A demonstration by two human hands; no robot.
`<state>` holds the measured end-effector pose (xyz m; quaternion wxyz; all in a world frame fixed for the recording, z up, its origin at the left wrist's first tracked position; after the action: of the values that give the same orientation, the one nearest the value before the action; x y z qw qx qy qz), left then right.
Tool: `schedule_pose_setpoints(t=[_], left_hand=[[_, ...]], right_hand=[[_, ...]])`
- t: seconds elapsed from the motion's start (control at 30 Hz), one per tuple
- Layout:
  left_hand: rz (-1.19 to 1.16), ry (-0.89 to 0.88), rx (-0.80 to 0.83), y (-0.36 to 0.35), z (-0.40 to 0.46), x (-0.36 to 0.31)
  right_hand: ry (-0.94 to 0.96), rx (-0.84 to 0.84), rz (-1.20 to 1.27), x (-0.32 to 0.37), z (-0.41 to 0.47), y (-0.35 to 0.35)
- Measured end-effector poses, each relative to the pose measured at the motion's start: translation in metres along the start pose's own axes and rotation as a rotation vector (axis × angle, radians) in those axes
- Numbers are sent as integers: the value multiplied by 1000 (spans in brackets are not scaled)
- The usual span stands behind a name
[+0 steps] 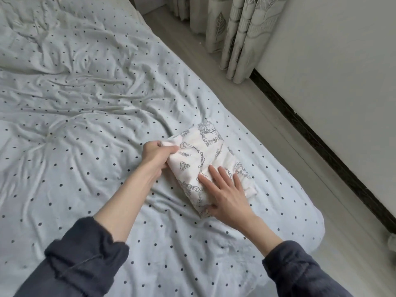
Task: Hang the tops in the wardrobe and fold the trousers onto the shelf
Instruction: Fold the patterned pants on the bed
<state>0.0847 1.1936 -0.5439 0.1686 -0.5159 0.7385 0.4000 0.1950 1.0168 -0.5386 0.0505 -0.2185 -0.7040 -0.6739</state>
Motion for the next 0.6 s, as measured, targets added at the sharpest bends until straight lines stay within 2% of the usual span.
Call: schedule_pose_setpoints(t=[0.1, 0.27, 0.3, 0.37, 0.43, 0.5, 0.6], left_hand=[[-34, 90, 45, 45, -33, 20], [28, 405, 112, 122, -73, 102], [55, 429, 115, 130, -76, 116], [105, 444, 157, 135, -76, 133], [159, 452, 213, 140, -72, 145], [212, 438, 262, 141, -66, 148], [186, 412, 340, 137, -54, 137]], right_hand=[[63, 14, 53, 13, -8, 14], [110, 103, 237, 48, -36, 21], [109, 96, 272, 50, -41, 21], [60, -43, 351, 47, -43, 27], [-152, -207, 399, 32, -43, 34], [-531, -277, 488, 1, -52, 33], [-1056, -178, 805, -36, -69, 15]])
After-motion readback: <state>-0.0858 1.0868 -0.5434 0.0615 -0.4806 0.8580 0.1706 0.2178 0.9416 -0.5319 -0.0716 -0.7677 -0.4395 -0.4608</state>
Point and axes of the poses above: each hand's wrist, its own z-axis towards the middle knuckle, its own y-axis out of the back of the hand, x = y × z, the point moved 7 cm from there along z, towards the middle knuckle, and after that the axes turned 13 degrees about -x, right-handed, at the moved point
